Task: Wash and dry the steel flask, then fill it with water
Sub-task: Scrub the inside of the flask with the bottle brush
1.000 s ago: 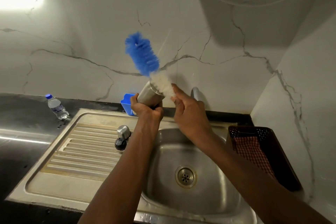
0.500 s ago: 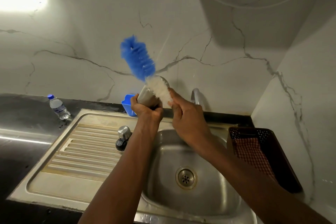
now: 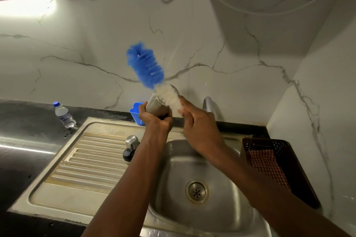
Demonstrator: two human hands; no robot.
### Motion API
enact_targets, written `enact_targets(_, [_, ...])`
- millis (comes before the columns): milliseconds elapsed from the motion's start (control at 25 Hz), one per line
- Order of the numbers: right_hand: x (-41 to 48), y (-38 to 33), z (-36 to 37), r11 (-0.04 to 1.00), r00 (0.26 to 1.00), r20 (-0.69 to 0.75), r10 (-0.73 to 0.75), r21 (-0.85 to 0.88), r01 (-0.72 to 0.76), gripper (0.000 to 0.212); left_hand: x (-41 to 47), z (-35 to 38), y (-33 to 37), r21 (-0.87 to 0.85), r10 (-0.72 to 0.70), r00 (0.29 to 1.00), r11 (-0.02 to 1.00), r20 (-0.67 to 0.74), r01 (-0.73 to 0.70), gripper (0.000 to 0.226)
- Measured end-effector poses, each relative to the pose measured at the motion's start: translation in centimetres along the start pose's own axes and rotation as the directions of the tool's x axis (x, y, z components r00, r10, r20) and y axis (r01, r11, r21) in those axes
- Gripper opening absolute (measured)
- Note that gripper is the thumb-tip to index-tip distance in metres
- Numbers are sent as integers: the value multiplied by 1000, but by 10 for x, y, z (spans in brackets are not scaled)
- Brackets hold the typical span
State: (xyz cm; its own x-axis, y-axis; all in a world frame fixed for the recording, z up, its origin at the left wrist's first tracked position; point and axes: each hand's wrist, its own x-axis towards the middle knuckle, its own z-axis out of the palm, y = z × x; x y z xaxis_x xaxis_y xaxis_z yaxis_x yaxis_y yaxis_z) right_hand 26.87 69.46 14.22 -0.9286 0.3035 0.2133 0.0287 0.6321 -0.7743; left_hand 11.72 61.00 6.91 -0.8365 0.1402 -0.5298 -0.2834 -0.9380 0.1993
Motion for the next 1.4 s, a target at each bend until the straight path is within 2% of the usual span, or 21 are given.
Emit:
enact_targets(120, [10,3,-4,1000,998,-58,23,19,-22,46,-5,-1,-2,23,21,999,1000,-25,-21,32])
enact_targets(240, [5,-5,0,997,998,59,-38,-68,42,50,-5,0,0,15,-21,1000,1000,-5,21,33])
enact_targets(320, [9,-3,-2,999,999,31,-19,-40,20,47,-8,1,1,16,-19,1000,1000,-3,19,32])
enact_targets(480, [10,11,-3,999,998,-68,-9,49,12,44,-5,-1,0,-7,40,999,999,-5,-40,51])
enact_targets(600, [-19,15,5,998,997,-35,-64,23,65,45,0,-3,1,-29,60,998,998,-22,-60,57])
enact_targets(680, [-10,17,4,998,998,-20,-61,-3,61,45,-2,-5,0,-21,40,999,999,-20,-41,50])
enact_targets(800, [8,15,-6,998,997,-80,7,69,-1,44,-11,-5,-8,-24,42,998,999,-35,-43,32])
enact_targets(840, [6,15,-7,998,996,-87,5,70,1,45,-12,-3,-10,-18,45,998,999,-35,-45,32])
enact_targets(960, [-10,18,-7,1000,999,17,-30,-3,30,46,-9,-6,-12,-12,29,999,1000,-24,-29,48])
enact_targets(1080, [8,32,-11,998,995,-98,-7,61,13,44,-15,-10,-19,17,52,998,999,-24,-51,55])
enact_targets(1160, [9,34,-14,996,994,-102,-42,77,50,44,-16,-8,-23,29,57,998,998,-16,-56,56])
enact_targets(1240, [1,39,-15,997,998,-19,-67,24,68,45,-15,-7,-29,10,31,999,999,-27,-31,56])
enact_targets(1320, [6,51,-19,998,997,-58,-49,26,51,45,-19,-10,-35,46,58,997,997,-41,-56,54])
enact_targets(1400, [13,67,-23,1000,999,-46,13,29,-12,44,-25,-15,-35,92,97,995,991,-15,-96,41])
